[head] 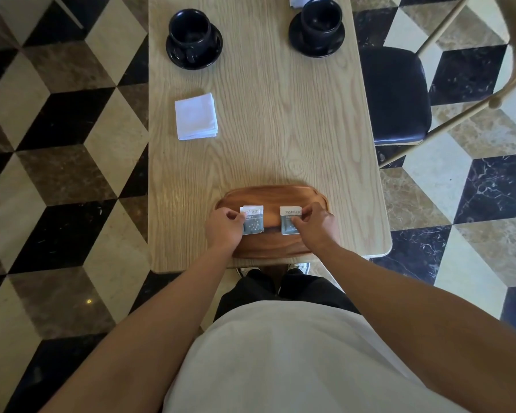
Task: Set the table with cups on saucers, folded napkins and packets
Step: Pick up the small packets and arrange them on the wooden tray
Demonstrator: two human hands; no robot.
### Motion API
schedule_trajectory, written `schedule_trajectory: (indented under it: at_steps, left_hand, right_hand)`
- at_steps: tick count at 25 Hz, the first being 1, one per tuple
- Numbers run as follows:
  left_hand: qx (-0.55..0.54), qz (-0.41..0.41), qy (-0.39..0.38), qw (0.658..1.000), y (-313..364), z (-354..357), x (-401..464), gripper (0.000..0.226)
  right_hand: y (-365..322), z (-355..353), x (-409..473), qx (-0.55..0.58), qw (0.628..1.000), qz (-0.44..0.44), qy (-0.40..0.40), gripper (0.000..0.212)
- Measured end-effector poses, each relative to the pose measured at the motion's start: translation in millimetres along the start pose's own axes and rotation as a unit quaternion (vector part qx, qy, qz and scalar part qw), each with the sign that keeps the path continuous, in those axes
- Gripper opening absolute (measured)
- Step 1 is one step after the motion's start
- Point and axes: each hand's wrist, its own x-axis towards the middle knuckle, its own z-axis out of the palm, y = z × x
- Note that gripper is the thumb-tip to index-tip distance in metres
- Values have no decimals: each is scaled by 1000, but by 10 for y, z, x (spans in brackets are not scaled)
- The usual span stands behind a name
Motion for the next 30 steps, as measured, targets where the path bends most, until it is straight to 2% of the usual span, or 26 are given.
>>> schedule_trajectory:
  at_steps: [5,8,11,14,19,25,30]
  left_hand:
    - [16,14,14,1000,22,15,-2,28]
    - [44,79,29,996,40,74,-40,36]
    - [73,161,29,984,100,150,-64,20]
    - [115,205,2,972,148,230,-77,24]
    - [156,188,-20,969,206,301,-59,21]
    - [116,149,-18,982,191,270,-66,19]
    - [77,129,-35,988,177,270,-72,17]
  right_hand:
    - [8,18,-5,-13,1000,0,-2,24]
    - [-3,27,-16,-9,1000,-9,12,21]
    - [-58,45,-39,-17,998,-46,47,26]
    - [-139,82,-62,-37,997,-67,19,24]
    - [-196,153,-57,-73,996,-45,-26,18]
    - [-243,175,-57,-98,994,-38,-22,17]
    - [-259,163,-49,-128,990,-48,-32,26]
